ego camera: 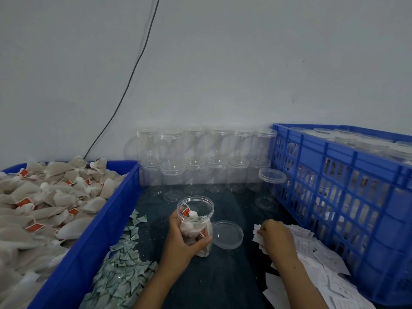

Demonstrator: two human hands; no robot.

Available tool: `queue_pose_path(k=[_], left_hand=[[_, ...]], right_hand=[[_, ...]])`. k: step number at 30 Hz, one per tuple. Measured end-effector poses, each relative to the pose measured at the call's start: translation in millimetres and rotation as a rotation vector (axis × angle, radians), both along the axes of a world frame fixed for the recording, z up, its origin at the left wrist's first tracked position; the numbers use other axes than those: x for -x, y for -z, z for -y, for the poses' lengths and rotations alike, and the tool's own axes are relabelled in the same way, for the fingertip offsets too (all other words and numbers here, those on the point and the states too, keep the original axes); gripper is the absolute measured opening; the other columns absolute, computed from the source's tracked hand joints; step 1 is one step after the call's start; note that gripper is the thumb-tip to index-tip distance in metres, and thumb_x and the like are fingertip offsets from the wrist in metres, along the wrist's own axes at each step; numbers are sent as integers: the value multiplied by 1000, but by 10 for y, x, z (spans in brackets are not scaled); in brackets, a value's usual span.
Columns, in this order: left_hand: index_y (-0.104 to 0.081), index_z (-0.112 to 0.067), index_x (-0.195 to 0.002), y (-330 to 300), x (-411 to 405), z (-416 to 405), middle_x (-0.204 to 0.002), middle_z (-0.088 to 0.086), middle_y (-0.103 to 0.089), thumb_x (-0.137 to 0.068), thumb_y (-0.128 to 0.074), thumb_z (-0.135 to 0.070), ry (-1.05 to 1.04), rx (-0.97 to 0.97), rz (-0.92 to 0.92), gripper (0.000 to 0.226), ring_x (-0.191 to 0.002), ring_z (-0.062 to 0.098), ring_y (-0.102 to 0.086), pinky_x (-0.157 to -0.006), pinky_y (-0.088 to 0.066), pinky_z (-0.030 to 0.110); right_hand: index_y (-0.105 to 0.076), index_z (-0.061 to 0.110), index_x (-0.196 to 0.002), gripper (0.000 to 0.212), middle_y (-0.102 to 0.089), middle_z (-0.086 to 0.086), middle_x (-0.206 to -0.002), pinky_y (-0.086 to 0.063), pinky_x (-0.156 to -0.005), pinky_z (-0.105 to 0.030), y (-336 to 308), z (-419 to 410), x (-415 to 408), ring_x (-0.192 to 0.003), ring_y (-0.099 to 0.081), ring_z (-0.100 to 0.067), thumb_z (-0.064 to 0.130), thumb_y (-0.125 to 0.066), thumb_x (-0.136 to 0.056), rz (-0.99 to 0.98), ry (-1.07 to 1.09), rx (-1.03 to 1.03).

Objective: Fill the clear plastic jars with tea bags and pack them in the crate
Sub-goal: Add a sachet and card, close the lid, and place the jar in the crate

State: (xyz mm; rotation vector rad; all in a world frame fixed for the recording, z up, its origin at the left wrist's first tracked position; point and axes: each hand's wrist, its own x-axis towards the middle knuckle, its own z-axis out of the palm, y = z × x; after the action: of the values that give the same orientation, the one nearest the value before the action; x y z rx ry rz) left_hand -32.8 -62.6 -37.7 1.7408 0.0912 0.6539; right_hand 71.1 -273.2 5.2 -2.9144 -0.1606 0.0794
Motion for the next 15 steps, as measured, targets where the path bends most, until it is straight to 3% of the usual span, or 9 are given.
queue_pose_path(k=[3,4,6,8,11,15], left_hand=[[-33,-31,-129,4,-1,2,-126,-10,-54,-53,-87,-33,-3,2,2,94,-114,4,-55,-89,-46,15],[-33,-30,-130,8,-5,3,-127,-9,-54,-53,-87,-33,-6,4,1,95,-115,6,-55,-90,-45,16],[-33,-30,-131,22,-12,1,-127,-8,-54,-56,-89,-27,-12,3,-1,94,-115,7,-55,-93,-44,19],[-32,-30,-131,33,-17,-4,-127,-9,-53,-57,-89,-24,-13,1,-4,94,-115,7,-54,-91,-44,16],[-33,-29,-131,40,-28,-11,-125,-10,-54,-59,-90,-19,-18,-7,-8,92,-113,4,-55,-85,-46,10],[-33,-28,-132,35,-17,-7,-126,-8,-54,-60,-90,-16,-20,-9,-8,93,-114,6,-55,-93,-44,17]], right_hand=[[-61,15,-102,9,-58,-2,-103,-46,-81,-24,-144,-3,-34,-104,-61,-14,15,-57,-95,-149,16,44],[-59,17,-93,3,-55,1,-93,-46,-77,-23,-177,10,-34,-96,-60,-11,14,-58,-94,-183,19,24],[-45,19,-69,28,-46,5,-69,-41,-52,-17,-142,22,-4,-63,-52,-5,14,-55,-95,-168,54,-58],[-45,16,-66,30,-46,5,-62,-33,-41,-13,-35,48,27,-46,-46,-2,11,-52,-95,-41,55,-118],[-52,15,-71,23,-55,2,-65,-39,-49,-17,37,79,77,-52,-50,-6,14,-55,-94,37,51,-102],[-49,21,-64,30,-53,6,-62,-34,-44,-16,32,78,67,-51,-46,-6,16,-59,-91,82,105,-253]])
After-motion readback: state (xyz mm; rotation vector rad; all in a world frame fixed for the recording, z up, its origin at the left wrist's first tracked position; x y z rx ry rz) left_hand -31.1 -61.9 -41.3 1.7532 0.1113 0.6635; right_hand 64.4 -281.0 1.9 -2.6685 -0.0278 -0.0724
